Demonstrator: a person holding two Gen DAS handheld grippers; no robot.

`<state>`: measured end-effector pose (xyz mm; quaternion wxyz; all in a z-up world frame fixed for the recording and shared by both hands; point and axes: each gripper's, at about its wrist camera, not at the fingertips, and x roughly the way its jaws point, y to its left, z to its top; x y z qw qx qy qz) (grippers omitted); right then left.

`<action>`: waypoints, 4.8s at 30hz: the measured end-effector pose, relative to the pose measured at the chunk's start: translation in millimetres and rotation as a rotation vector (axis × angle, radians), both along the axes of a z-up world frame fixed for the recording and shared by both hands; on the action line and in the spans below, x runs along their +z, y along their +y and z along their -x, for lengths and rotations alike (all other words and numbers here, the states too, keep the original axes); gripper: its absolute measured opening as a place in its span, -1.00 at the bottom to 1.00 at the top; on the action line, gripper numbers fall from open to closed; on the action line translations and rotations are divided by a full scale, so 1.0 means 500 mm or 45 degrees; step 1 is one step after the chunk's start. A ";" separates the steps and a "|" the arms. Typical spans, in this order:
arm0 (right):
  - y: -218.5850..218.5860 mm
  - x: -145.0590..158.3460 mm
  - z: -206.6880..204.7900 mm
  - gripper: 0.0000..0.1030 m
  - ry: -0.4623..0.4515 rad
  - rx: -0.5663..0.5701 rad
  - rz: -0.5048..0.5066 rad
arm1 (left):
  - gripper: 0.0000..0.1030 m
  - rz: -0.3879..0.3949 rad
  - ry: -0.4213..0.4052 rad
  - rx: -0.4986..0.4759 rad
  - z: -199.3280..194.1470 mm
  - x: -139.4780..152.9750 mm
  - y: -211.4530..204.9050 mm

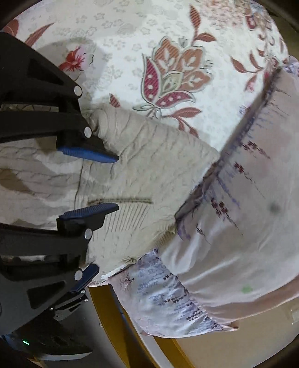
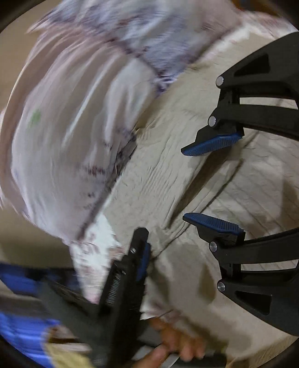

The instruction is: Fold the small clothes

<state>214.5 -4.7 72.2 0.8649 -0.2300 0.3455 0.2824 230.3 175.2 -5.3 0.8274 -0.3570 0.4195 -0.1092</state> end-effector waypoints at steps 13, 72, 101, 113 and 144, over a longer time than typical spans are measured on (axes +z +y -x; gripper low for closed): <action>-0.214 0.035 -0.080 -0.87 0.185 -0.530 -0.575 | -0.04 -0.033 -0.044 -0.025 0.003 0.009 -0.018; -0.707 -0.083 0.363 -0.45 0.749 -0.912 -1.124 | -0.37 0.187 -0.120 -0.338 0.367 -0.039 -0.016; -0.623 0.131 0.335 -0.85 -0.025 -0.799 -0.829 | -0.89 -0.275 -0.429 -0.267 0.308 0.141 -0.038; -0.631 0.164 0.108 -0.85 -0.138 -0.878 -0.857 | -0.90 -0.412 -0.488 -0.152 0.047 0.227 -0.063; -0.711 0.010 -0.128 0.13 0.288 -1.108 -1.163 | 0.10 0.129 -0.126 -0.035 -0.159 0.064 0.010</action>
